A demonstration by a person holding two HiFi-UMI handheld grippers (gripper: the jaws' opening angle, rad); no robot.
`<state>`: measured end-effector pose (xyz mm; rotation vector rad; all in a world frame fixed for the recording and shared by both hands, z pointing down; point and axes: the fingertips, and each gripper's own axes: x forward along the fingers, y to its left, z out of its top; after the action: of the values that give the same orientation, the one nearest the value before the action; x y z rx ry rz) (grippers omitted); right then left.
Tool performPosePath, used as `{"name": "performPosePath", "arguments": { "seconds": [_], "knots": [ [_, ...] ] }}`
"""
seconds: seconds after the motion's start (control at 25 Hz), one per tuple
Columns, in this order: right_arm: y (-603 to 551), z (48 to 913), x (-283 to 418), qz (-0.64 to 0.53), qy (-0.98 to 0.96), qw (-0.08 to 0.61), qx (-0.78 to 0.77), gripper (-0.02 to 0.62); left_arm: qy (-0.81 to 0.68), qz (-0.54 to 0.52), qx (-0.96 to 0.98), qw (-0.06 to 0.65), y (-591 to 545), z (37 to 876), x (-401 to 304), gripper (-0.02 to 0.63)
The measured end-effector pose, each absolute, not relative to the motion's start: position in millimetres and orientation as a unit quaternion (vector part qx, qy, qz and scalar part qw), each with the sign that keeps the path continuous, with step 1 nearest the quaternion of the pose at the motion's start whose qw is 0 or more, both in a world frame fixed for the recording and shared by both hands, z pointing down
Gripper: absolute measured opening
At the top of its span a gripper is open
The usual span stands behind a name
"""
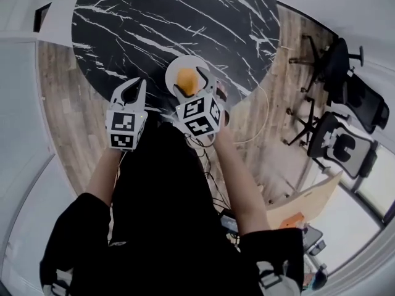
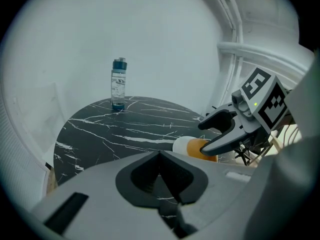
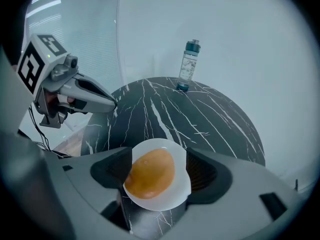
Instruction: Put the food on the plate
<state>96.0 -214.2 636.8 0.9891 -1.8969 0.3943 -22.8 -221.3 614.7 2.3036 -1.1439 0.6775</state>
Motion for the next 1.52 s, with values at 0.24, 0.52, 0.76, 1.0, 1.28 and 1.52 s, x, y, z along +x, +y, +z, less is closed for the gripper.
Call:
{"name": "performPosePath", "arguments": {
  "seconds": [0.24,0.52,0.76,1.0,1.28,1.52],
  "knots": [
    [-205.9,615.0,105.4,0.181,-0.785,0.398,0.439,0.322,-0.424,0.248,0.841,0.227,-213.3,601.2,-18.9,0.0],
    [-192.6,592.3,115.5,0.227,-0.788,0.31,0.48,0.229,-0.428,0.248,0.843,0.209,-200.0,579.1,-7.5,0.0],
    [-181.3,569.8,131.5,0.246,-0.781,0.207,0.536,-0.003,-0.45,0.237,0.84,0.19,-191.8,548.7,1.5,0.0],
    [-165.2,535.3,150.4,0.211,-0.785,0.167,0.557,-0.003,-0.451,0.231,0.846,0.167,-169.8,519.9,23.2,0.0],
    [-147.8,487.4,169.4,0.141,-0.797,0.134,0.572,-0.003,-0.469,0.208,0.843,0.164,-139.2,488.1,39.4,0.0],
    [-123.9,442.3,171.1,0.089,-0.799,0.093,0.587,-0.003,-0.478,0.187,0.847,0.139,-128.2,450.9,40.8,0.0]
  ]
}}
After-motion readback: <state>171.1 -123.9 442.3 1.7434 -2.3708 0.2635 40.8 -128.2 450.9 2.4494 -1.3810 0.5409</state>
